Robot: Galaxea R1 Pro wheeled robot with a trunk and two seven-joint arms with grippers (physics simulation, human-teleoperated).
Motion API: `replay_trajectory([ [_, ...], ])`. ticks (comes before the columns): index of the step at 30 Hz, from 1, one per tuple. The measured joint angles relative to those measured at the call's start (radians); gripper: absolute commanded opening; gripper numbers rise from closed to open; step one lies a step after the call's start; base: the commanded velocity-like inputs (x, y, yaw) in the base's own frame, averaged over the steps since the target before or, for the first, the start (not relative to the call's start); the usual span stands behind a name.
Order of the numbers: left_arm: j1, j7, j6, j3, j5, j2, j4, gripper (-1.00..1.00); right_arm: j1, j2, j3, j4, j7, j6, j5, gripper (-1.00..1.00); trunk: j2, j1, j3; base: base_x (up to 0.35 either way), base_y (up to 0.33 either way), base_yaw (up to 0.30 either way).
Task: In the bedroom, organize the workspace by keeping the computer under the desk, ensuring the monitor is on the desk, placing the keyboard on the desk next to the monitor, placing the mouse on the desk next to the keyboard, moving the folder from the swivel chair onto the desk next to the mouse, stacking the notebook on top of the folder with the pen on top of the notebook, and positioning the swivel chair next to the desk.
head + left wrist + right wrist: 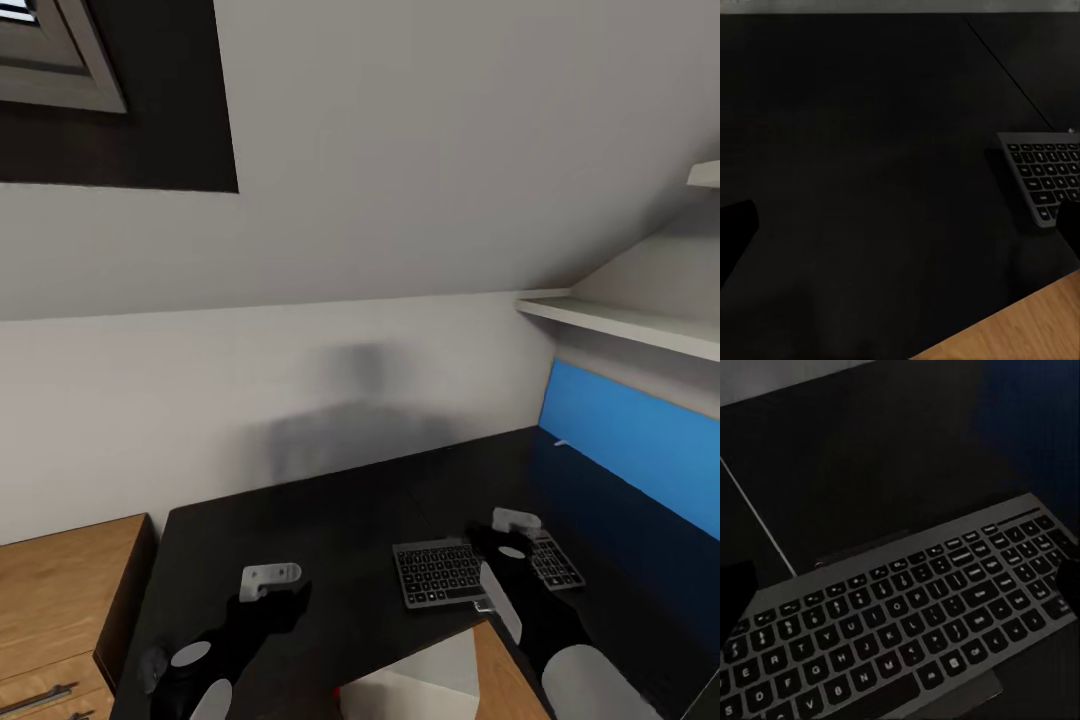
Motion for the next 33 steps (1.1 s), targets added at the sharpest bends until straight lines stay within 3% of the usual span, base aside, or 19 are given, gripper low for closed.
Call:
replay_trajectory([
  [6,0.000,0.000,0.000,0.000,0.000,0.000,-0.003,1.00,-0.167,-0.029,-0.001,0.231,0.001,-0.113,-0.001,1.00,0.000,0.000,0.000,0.001,0.000,0.000],
  [7,0.000,0.000,0.000,0.000,0.000,0.000,-0.007,1.00,-0.216,-0.035,-0.001,0.313,0.002,-0.171,-0.001,1.00,0.000,0.000,0.000,0.000,0.000,0.000],
  [11,0.000,0.000,0.000,-0.001,0.000,-0.001,-0.024,1.00,-0.258,-0.042,-0.001,0.406,0.003,-0.228,-0.001,1.00,0.000,0.000,0.000,0.000,0.000,0.000],
  [16,0.000,-0.002,0.001,-0.007,0.003,-0.001,-0.031,1.00,-0.269,-0.044,-0.004,0.469,0.003,-0.241,-0.012,1.00,0.000,0.000,0.000,0.000,0.000,0.000],
  [21,0.000,-0.006,0.004,-0.007,0.051,-0.013,-0.034,1.00,-0.273,-0.041,-0.012,0.539,0.002,-0.242,-0.087,1.00,0.000,0.000,0.000,0.000,0.000,0.000],
  [23,-0.001,-0.007,0.012,-0.003,0.106,-0.033,-0.034,1.00,-0.273,-0.027,-0.012,0.556,0.002,-0.244,-0.117,1.00,0.000,0.000,0.000,0.000,0.000,0.000],
  [29,-0.053,-0.003,0.068,0.010,0.130,-0.059,-0.035,1.00,-0.272,-0.005,-0.011,0.563,0.003,-0.245,-0.126,1.00,0.000,0.000,0.000,0.000,0.000,0.000],
  [32,-0.106,0.000,0.122,0.016,0.134,-0.090,-0.035,1.00,-0.272,-0.002,-0.011,0.564,0.003,-0.246,-0.127,1.00,0.000,0.000,0.000,0.000,0.000,0.000],
  [33,-0.149,0.015,0.175,0.020,0.140,-0.142,-0.030,1.00,-0.272,-0.002,-0.011,0.564,0.003,-0.246,-0.127,1.00,0.000,0.000,0.000,0.000,0.000,0.000],
])
